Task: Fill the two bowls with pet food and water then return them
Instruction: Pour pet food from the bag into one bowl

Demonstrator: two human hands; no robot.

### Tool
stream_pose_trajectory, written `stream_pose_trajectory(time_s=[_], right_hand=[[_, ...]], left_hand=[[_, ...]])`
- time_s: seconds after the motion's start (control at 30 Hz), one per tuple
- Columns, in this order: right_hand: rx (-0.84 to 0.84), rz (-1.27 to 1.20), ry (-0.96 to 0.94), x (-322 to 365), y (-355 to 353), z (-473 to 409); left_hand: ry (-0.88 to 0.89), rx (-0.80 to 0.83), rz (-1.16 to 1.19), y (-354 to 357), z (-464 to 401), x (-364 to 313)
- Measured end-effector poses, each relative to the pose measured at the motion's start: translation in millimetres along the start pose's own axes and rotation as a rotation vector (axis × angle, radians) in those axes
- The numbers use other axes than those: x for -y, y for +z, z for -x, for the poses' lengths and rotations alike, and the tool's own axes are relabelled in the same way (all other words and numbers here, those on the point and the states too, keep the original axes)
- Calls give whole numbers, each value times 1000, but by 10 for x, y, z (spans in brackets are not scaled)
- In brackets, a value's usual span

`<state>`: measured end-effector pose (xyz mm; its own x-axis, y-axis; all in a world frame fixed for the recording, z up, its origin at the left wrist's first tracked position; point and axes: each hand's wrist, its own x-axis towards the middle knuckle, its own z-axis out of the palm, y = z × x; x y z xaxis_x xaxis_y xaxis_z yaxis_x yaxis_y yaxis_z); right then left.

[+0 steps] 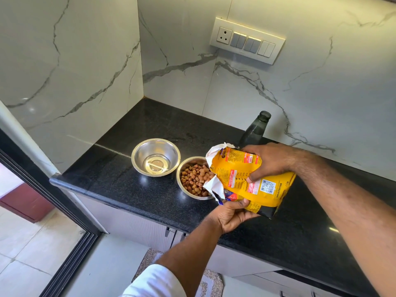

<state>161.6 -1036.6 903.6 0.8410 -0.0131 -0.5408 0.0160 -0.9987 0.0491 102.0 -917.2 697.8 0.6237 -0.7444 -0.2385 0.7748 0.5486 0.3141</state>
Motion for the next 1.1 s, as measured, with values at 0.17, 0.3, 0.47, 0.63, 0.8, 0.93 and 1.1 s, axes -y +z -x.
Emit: stream_pose_trajectory(time_s=[0.17, 0.3, 0.47, 0.63, 0.8, 0.93, 1.1], right_hand=[[5, -3, 6, 0, 0, 25], [4, 0, 8, 18, -12, 37], [5, 3, 17, 27, -18, 47], [5, 5, 16, 39, -25, 66], [3, 7, 15, 62, -33, 69], [-5, 15, 10, 72, -47, 65], [-5, 12, 6, 77, -45, 61]], left_hand=[[-15, -18, 7, 12, 3, 1], [-14, -24, 20, -47, -22, 7], [-14, -25, 23, -60, -21, 9], [2, 12, -5, -21, -22, 6], [-3, 53, 10, -15, -16, 4], [-9, 66, 18, -18, -10, -5], [-21, 67, 28, -35, 0, -1]])
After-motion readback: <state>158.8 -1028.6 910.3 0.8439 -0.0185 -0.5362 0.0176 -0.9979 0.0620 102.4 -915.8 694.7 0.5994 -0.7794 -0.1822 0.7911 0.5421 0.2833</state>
